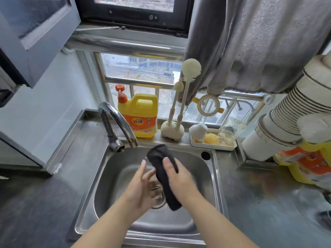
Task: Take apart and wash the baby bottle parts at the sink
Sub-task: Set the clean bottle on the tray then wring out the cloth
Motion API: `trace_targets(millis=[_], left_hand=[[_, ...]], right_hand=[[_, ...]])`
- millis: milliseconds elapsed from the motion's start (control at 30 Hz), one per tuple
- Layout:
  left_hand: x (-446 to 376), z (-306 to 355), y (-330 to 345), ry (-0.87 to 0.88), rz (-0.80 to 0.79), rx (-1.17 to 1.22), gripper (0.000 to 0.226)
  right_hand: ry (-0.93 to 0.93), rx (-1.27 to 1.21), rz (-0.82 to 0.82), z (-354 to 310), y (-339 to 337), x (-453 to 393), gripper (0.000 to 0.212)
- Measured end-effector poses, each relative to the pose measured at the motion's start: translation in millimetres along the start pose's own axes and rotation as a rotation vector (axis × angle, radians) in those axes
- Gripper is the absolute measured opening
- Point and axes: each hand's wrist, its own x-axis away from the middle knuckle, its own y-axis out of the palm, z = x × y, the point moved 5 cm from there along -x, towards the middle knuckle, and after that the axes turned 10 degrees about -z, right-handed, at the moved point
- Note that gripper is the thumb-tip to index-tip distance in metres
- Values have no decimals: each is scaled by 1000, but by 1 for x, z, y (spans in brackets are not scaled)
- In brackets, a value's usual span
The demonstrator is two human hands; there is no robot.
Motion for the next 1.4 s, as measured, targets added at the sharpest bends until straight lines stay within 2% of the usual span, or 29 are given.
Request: trace_targets(millis=[67, 167, 333, 433, 567, 667, 733, 800, 867, 967, 1033, 1133, 1167, 1233, 1267, 1300, 1333, 1400], left_hand=[[-7, 5, 10, 32, -48, 186, 62], [-5, 17, 19, 87, -86, 125, 63], [-21, 11, 18, 111, -69, 223, 34], [-32, 1, 11, 85, -58, 279, 47], [-39, -5, 0, 15, -33, 278, 58], [-41, 2, -14, 36, -21, 265, 55], [-41, 5, -20, 32, -38, 274, 53], [-39, 4, -18, 31, -70, 287, 61], [-36, 0, -10, 26, -110, 308, 68], [-28, 1, -5, -10, -113, 192, 72], [-22, -1, -9, -70, -97, 71, 67], [-17, -16, -20, -111, -43, -58, 27], [-15, -21, -22, -119, -17, -73, 23], [-11, -25, -28, -136, 15, -101, 21], [-7, -23, -29, -136, 22, -135, 19], [-3, -19, -30, -133, 24, -181, 17], [0, -16, -31, -132, 15, -231, 17], [3, -10, -27, -125, -71, -334, 20]], right_hand=[[-90, 239, -87, -7, 27, -1, 74], [-103, 481, -71, -10, 32, -2, 76], [-236, 818, -112, -7, 32, 9, 100], [-291, 935, -174, 3, 28, 11, 99], [-307, 928, -292, 22, 14, 26, 89], [-92, 652, -438, 29, -6, 33, 67], [16, 51, -321, 19, -27, 32, 57], [-7, -658, -282, 4, -32, 27, 58], [49, -1053, -293, 0, -14, 19, 57], [248, -1233, -176, 20, 15, 6, 51], [280, -1265, -61, 34, 19, 3, 44], [285, -1142, 22, 45, 22, 2, 24], [288, -1045, 36, 49, 24, 2, 17], [260, -694, 81, 57, 18, 5, 11], [233, -442, 116, 58, 9, 8, 13], [205, -214, 136, 60, 1, 12, 22], [200, -83, 106, 61, -3, 16, 39], [265, -166, -84, 67, 6, 23, 80]])
